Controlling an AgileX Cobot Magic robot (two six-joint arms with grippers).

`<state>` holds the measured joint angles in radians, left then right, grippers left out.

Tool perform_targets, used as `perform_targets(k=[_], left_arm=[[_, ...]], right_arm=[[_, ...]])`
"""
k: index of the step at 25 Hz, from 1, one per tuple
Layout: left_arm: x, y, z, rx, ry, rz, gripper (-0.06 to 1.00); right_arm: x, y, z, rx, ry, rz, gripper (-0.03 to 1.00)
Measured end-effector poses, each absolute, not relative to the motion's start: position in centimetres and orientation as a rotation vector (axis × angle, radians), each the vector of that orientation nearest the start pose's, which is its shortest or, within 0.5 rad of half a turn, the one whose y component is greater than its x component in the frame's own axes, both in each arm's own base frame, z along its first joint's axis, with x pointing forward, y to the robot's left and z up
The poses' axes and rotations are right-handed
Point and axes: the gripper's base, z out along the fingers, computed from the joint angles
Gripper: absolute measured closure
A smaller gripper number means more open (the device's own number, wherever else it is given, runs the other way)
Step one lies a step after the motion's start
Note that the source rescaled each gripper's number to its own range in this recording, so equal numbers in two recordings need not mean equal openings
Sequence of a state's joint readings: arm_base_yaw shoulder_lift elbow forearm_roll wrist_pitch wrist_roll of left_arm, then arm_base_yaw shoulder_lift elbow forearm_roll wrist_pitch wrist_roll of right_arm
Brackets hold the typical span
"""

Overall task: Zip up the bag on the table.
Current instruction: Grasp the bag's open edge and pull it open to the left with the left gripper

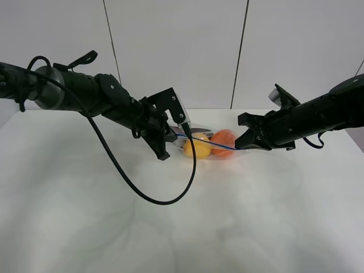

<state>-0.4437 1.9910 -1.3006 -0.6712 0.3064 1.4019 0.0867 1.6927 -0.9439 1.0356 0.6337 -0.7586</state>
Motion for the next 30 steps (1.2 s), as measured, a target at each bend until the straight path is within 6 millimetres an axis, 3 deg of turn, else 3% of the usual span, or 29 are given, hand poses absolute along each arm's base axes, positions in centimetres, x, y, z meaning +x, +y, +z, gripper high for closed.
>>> perform_targets(k=[6, 16, 24, 30], left_arm=[[39.5, -16.2, 17.2, 1.351, 2.015, -0.075, 0.94], [40.5, -12.5, 17.1, 1.276, 2.09, -0.068, 0.94], [41.0, -10.5, 17.1, 1.231, 2.125, -0.061, 0.94], [41.1, -10.2, 17.1, 1.223, 2.129, -0.057, 0.94]], right_arm=[[32.0, 7.4, 19.5, -0.08, 2.565, 0.79, 0.97], [32.0, 7.4, 19.5, -0.081, 2.566, 0.792, 0.97], [32.0, 7.5, 19.5, -0.074, 2.566, 0.796, 0.97], [32.0, 7.5, 19.5, -0.076, 2.567, 0.795, 0.97]])
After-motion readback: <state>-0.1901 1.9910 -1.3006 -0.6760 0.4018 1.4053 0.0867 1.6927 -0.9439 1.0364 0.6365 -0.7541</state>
